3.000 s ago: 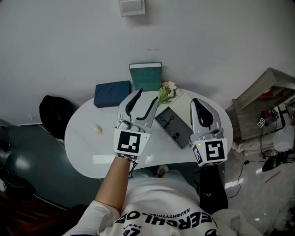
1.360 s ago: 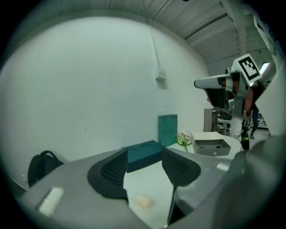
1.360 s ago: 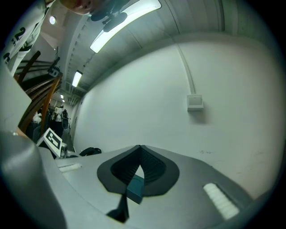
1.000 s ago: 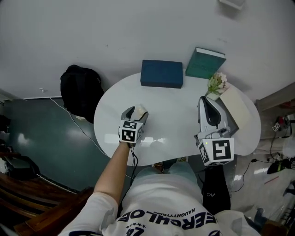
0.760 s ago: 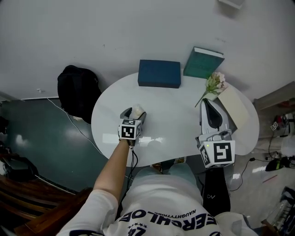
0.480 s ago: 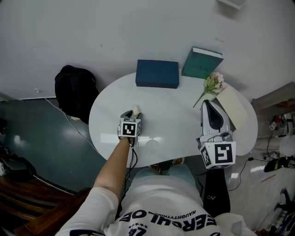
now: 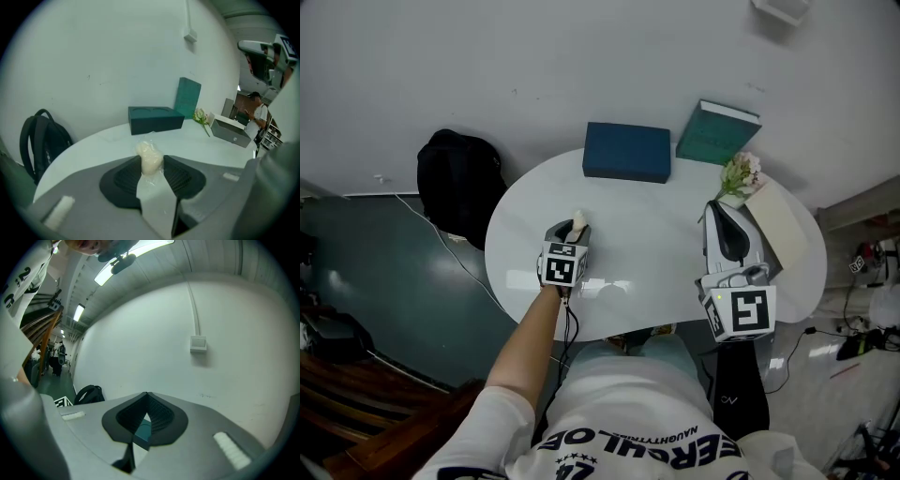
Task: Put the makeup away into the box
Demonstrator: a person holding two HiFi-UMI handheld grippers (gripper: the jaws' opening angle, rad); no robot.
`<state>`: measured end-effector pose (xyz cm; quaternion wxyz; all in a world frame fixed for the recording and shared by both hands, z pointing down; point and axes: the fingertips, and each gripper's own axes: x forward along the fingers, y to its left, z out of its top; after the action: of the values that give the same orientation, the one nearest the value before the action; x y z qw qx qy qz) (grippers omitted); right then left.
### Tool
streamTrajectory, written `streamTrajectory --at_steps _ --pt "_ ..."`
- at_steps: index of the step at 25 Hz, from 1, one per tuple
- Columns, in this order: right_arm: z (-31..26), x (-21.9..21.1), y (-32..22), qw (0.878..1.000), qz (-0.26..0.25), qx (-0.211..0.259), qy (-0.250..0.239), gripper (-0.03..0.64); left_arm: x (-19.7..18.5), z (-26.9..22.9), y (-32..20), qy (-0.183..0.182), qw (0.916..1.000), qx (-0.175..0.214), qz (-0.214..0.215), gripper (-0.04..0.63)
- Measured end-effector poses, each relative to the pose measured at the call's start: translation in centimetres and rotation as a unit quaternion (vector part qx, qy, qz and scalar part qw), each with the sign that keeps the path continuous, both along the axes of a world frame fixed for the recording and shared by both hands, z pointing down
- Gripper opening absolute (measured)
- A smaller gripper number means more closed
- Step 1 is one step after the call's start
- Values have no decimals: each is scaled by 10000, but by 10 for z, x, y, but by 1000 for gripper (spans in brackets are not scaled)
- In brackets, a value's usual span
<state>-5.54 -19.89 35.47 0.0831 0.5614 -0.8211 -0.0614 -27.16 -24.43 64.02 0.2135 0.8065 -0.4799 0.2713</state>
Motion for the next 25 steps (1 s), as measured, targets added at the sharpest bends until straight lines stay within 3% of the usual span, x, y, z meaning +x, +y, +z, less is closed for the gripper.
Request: streamTrajectory --at_steps 4,8,13,18,25 --pt "-10 -9 0 9997 -64 208 -78 29 4 -72 -14 89 9956 909 193 156" --pt "-16 -17 -3 9994 -125 294 -133 29 8 -153 -18 98 9826 1828 319 156" --pt "-26 -30 -8 9985 -248 427 -226 29 7 -235 -4 18 9651 2597 336 160" --pt "-31 -43 -8 9975 -406 504 -283 29 13 -284 19 97 9516 3056 315 161" --pt "-36 -41 -8 9969 -419 564 -344 29 25 -298 25 189 9476 3165 396 163"
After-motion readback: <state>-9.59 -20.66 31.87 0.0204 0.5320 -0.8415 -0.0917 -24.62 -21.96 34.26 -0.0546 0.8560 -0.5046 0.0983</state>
